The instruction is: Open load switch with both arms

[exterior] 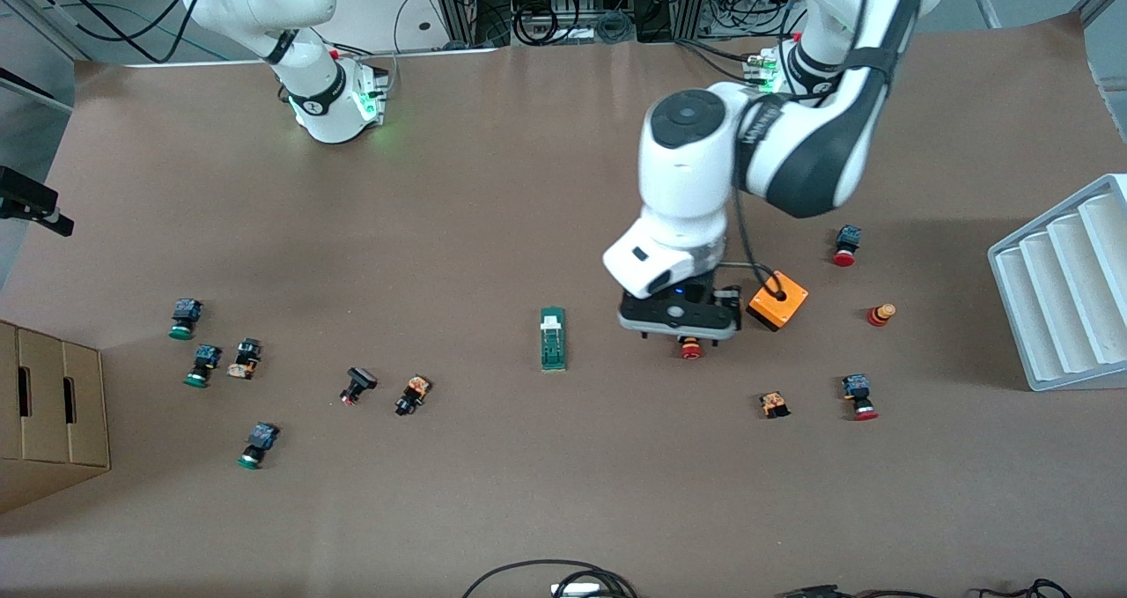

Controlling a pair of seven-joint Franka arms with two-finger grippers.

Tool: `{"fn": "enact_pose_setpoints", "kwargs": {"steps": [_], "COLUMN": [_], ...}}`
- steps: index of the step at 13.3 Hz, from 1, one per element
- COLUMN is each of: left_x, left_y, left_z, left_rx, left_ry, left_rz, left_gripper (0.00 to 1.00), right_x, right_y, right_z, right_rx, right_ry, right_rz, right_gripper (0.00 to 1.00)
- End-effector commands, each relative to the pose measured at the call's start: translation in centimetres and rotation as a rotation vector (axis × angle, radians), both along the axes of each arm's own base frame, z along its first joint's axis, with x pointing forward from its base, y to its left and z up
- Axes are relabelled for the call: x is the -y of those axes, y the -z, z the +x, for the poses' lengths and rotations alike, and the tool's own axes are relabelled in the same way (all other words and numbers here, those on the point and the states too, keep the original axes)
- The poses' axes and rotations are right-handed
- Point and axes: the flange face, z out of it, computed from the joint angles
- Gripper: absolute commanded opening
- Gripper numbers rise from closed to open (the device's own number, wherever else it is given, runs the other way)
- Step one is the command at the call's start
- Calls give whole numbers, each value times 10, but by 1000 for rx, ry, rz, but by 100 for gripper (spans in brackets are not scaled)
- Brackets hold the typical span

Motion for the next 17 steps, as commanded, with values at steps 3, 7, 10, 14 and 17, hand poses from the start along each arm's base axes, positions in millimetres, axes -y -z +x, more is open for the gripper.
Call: {"fn": "enact_pose_setpoints", "kwargs": {"steps": [3, 7, 10, 14, 17], "left_x": [-72, -129, -187, -244, -278], "left_y": [-32, -53, -63, -79, -96], "left_z": [24, 38, 49, 47, 37], "left_rx": [-38, -72, -98, -145, -177], "left_ry": [-105, -197, -287, -264, -295], "left_rz": [-137, -216, -262, -248, -229], "left_gripper": [100, 100, 100, 100, 100], "right_x": [-4, -4, -6, -6, -6], "right_y": [-1, -1, -1, -2, -2], "right_z": [4, 5, 5, 5, 5], "right_rx": [4, 3, 3, 5, 5], "right_ry": [-13, -12, -15, -13, -15], "right_rz": [-30, -29, -29, -26, -27], "right_gripper": [100, 100, 100, 100, 100]}}
